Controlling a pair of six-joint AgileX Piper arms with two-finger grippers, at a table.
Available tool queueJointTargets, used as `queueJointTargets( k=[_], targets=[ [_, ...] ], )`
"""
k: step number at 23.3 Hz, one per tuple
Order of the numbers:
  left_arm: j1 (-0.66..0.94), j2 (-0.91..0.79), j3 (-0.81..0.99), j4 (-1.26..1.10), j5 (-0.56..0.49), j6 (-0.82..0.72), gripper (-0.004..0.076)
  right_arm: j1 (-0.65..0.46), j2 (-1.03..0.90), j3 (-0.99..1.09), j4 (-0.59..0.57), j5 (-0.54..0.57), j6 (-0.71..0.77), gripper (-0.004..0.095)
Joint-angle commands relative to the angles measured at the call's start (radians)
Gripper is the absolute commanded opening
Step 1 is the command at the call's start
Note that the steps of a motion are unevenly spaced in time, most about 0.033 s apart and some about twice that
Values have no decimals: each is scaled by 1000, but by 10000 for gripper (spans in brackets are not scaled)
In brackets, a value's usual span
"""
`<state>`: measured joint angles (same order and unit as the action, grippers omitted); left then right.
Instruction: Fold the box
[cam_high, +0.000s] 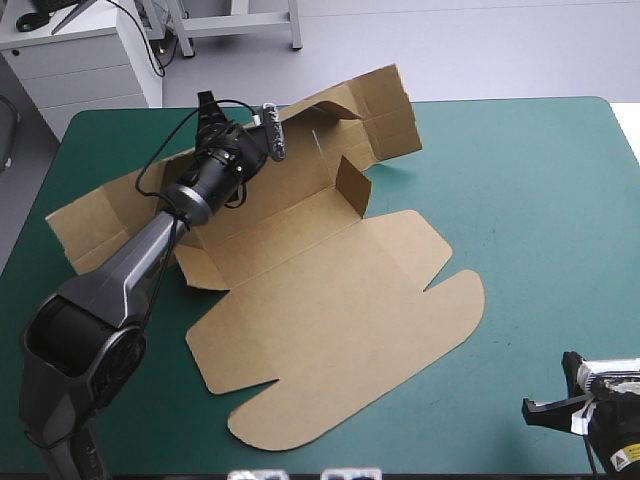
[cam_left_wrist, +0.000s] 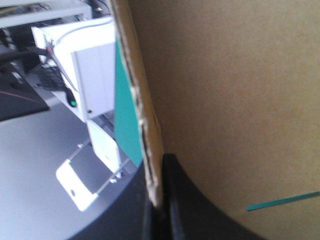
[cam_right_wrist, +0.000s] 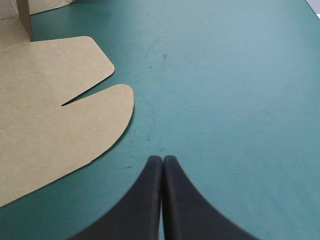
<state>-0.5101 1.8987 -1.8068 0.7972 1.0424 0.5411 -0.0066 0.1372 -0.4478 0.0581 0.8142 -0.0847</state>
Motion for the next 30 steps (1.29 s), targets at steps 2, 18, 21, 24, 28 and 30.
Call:
queueJointTargets(
  k=[2, 18, 21, 24, 28, 30],
  targets=[
    [-91, -58, -35, 93, -66, -23, -8, -5, 21, -26, 2, -65, -4, -17],
    [-390, -454, 596, 491, -217, -379, -8, -5, 21, -26, -4, -65, 14, -11],
    [-448, -513, 666, 451, -192, -379, -8, -5, 21, -26, -5, -65, 16, -11],
    [-489, -552, 703, 410, -146, -433, -8, -5, 21, -26, -7, -65, 21, -11],
    [-495, -559, 704, 427, -170, -477, -8, -5, 21, -26, -7, -64, 27, -11],
    [-490, -545, 704, 474, -223, -477, -8, -5, 21, -26, -7, -64, 29, -11]
  ],
)
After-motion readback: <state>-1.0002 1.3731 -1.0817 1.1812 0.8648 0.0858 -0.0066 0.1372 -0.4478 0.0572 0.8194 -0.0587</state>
